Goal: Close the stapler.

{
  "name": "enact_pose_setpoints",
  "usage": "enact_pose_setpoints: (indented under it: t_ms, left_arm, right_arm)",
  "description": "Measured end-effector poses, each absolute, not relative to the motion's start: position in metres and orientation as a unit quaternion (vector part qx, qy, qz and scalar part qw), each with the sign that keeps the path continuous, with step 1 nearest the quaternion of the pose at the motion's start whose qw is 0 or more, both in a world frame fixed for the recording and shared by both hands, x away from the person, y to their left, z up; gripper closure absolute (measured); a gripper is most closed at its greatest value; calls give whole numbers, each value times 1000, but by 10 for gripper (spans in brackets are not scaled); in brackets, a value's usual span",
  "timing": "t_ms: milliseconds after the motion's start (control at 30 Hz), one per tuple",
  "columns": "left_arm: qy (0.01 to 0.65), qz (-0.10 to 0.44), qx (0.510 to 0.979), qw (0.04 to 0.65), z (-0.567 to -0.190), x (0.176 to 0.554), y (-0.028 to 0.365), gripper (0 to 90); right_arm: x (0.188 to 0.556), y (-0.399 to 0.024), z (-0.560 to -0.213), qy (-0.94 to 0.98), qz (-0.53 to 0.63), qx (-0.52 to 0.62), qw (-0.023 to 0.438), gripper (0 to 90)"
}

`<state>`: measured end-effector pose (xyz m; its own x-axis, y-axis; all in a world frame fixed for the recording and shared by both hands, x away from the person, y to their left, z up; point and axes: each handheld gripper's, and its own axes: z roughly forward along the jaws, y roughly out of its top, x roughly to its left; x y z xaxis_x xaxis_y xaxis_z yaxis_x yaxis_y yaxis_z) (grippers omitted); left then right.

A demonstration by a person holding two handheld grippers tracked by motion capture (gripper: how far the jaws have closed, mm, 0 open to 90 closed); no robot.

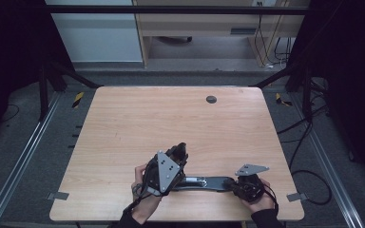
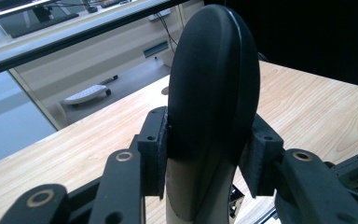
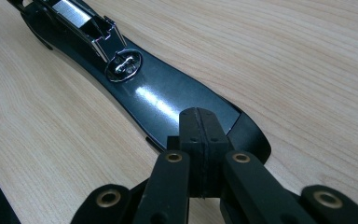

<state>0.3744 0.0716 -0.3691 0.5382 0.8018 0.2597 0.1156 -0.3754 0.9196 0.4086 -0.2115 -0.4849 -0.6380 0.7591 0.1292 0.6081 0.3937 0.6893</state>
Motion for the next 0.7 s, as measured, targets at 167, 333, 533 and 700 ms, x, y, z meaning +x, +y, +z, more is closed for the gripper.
enact_pose_setpoints:
  t_ms: [167, 333, 533, 700]
  left_arm:
    - [309, 373, 742, 464, -370, 374, 68, 569]
    - [307, 381, 741, 460, -372, 373, 62, 569]
    - [306, 389, 739, 457, -374, 372, 56, 568]
    - [303, 394, 740, 453, -375, 371, 52, 569]
  right_arm:
    - [409, -212, -485, 828, 365, 412, 104, 900]
    - [409, -212, -485, 828, 365, 413, 103, 900]
    - [409, -212, -485, 828, 365, 412, 104, 900]
    - [409, -212, -485, 828, 365, 413, 103, 900]
